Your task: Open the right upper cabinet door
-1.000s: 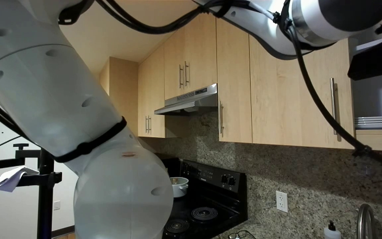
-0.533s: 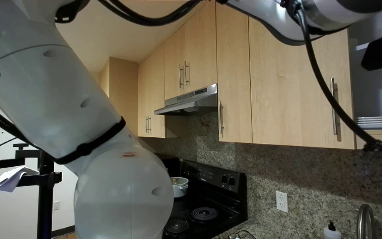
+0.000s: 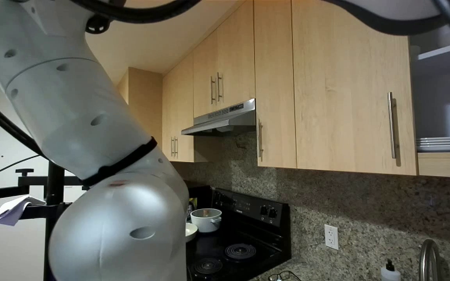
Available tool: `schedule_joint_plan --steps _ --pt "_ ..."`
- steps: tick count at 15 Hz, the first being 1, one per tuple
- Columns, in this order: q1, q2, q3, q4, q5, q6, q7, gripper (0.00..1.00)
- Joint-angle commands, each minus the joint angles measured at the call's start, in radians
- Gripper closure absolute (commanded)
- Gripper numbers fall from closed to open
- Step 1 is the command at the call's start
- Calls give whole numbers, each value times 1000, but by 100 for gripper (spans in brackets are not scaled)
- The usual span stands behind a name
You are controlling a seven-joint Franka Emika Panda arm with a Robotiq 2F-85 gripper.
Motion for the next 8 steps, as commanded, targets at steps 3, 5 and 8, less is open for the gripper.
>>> schedule_joint_plan --steps 3,5,8 --pt "-44 11 72 -15 -87 -19 -30 0" --pt "-31 12 111 -20 -108 -44 -32 0" --pt "-33 -6 186 -30 -150 -84 -18 0"
